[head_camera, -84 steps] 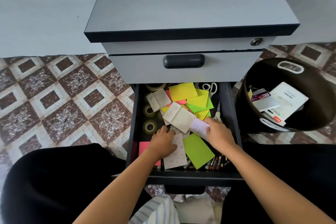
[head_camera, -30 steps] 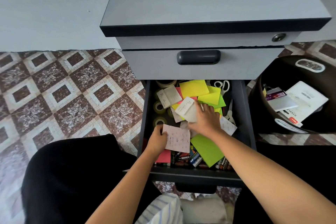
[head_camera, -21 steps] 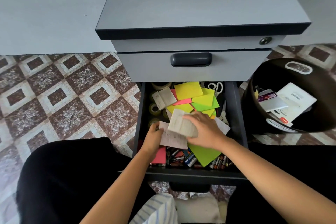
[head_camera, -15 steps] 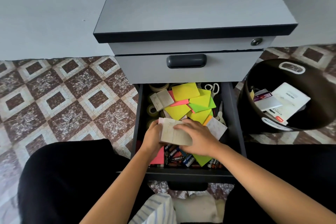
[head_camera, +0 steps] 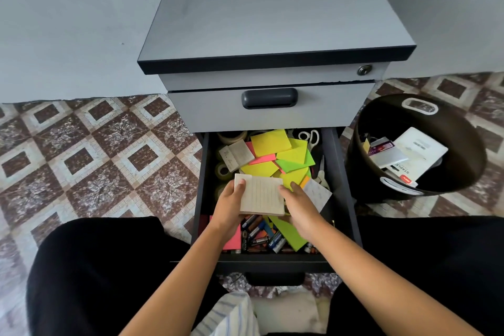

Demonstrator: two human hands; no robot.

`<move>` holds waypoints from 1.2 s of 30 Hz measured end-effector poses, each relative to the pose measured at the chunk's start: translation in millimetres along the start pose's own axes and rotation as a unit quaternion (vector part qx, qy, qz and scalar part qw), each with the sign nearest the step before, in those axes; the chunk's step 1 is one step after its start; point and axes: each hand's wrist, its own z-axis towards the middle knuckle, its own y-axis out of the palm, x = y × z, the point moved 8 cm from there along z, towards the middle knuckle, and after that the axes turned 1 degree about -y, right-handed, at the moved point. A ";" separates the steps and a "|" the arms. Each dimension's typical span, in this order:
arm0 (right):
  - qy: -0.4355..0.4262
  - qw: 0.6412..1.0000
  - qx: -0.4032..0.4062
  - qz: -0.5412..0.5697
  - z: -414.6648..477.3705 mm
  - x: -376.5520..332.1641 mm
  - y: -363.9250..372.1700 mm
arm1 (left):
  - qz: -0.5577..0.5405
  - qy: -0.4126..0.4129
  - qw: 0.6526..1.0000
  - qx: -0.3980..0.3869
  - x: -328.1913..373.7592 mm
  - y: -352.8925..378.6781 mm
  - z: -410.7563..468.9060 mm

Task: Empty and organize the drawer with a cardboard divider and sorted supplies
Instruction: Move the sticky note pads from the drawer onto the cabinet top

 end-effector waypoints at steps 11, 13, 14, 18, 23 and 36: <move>-0.140 0.984 0.070 -0.084 -36.3 -58.8 -17.9 | 0.157 0.068 0.985 0.005 41.9 22.4 -15.1; -0.175 0.979 0.082 -0.072 -49.6 -79.0 -31.3 | 0.154 0.099 0.983 -0.020 67.6 32.2 -21.7; -0.193 0.975 0.087 -0.066 -55.0 -89.0 -38.6 | 0.152 0.118 0.981 -0.034 81.4 37.1 -24.9; -0.276 0.954 0.111 -0.042 -72.1 -140.5 -76.6 | 0.140 0.182 0.971 -0.065 148.0 60.7 -36.8; -0.374 0.915 0.149 -0.032 -99.8 -224.7 -122.3 | 0.128 0.256 0.954 -0.088 232.5 107.1 -46.1; -0.367 0.878 0.240 -0.190 -55.6 -354.7 -181.5 | 0.317 0.230 0.920 -0.002 343.7 199.0 43.0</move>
